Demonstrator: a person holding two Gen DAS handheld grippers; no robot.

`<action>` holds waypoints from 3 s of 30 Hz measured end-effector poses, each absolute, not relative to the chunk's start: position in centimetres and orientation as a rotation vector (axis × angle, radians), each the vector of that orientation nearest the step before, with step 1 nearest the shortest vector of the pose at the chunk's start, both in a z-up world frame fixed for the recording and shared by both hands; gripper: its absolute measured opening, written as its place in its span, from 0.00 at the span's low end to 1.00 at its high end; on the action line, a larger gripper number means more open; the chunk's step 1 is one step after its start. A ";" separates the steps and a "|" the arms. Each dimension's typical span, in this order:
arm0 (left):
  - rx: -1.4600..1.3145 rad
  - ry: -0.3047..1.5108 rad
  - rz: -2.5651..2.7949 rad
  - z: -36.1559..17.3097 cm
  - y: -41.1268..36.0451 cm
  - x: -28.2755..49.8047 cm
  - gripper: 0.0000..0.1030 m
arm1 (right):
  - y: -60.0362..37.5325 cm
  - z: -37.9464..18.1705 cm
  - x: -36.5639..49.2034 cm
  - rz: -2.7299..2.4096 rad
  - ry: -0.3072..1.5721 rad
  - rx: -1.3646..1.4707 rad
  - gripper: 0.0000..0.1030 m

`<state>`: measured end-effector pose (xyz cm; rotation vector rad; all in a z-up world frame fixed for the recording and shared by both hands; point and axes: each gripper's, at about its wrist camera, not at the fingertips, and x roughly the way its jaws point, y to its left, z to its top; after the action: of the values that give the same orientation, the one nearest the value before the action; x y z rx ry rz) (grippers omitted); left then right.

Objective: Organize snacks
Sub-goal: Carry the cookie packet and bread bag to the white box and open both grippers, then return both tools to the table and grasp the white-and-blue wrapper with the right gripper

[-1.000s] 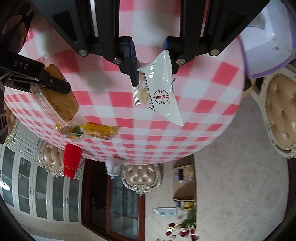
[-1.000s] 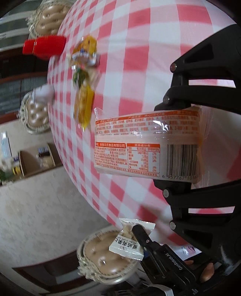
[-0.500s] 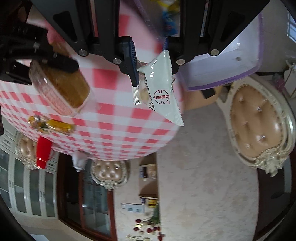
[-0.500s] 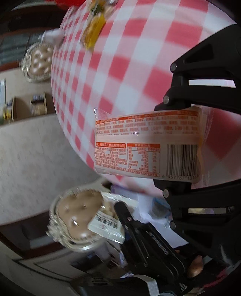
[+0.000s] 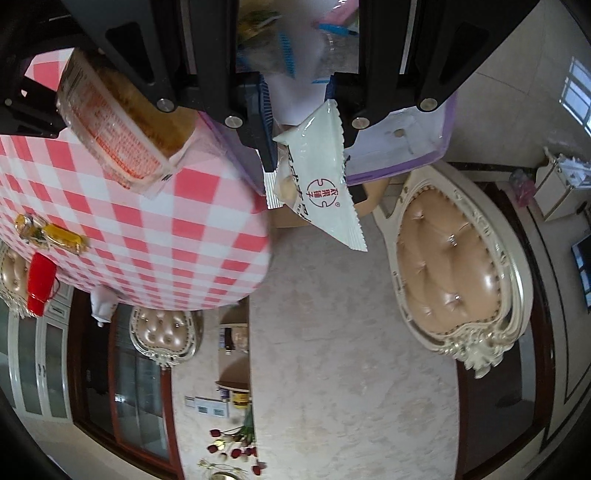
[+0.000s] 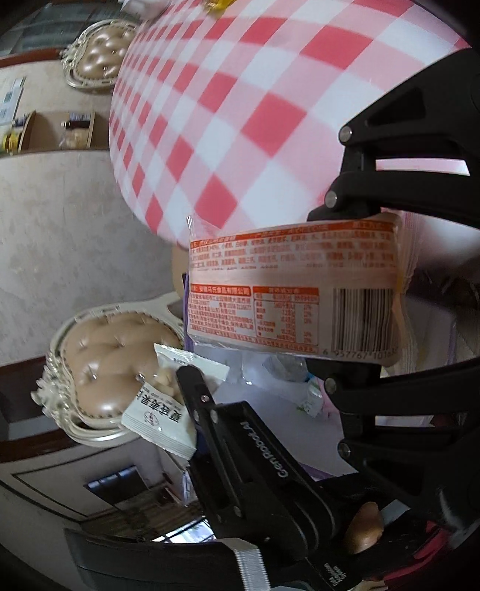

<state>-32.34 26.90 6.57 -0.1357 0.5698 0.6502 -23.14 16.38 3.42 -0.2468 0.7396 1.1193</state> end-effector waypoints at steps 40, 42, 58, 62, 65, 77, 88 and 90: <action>0.027 0.623 0.703 7.9 21.2 -26.7 0.82 | 8.3 5.0 -17.4 0.904 0.740 -0.162 0.82; 0.013 0.622 0.567 8.4 17.9 -24.2 0.82 | 3.5 5.4 -14.7 0.797 0.749 -0.096 0.84; -0.337 0.744 0.071 4.8 6.5 0.1 0.84 | -24.6 2.1 1.2 0.189 0.856 0.322 0.85; -0.536 0.701 0.125 4.1 7.9 4.9 0.84 | -23.1 2.3 4.7 0.201 0.840 0.287 0.85; -0.563 0.643 0.152 3.4 8.5 6.4 0.84 | -20.7 2.1 7.0 0.263 0.822 0.263 0.85; -0.738 0.628 0.229 2.0 14.2 6.2 0.84 | -14.9 1.7 15.2 0.234 0.772 0.075 0.51; -0.608 0.638 0.165 2.5 11.5 6.5 0.84 | -17.5 3.2 12.2 0.294 0.742 0.090 0.28; -0.602 0.646 0.162 2.4 11.3 6.5 0.84 | -16.7 3.5 13.1 0.282 0.728 0.068 0.91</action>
<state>6.51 11.32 2.41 -0.6024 0.6459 0.1618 13.07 -16.71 3.50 0.0683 0.7282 0.2825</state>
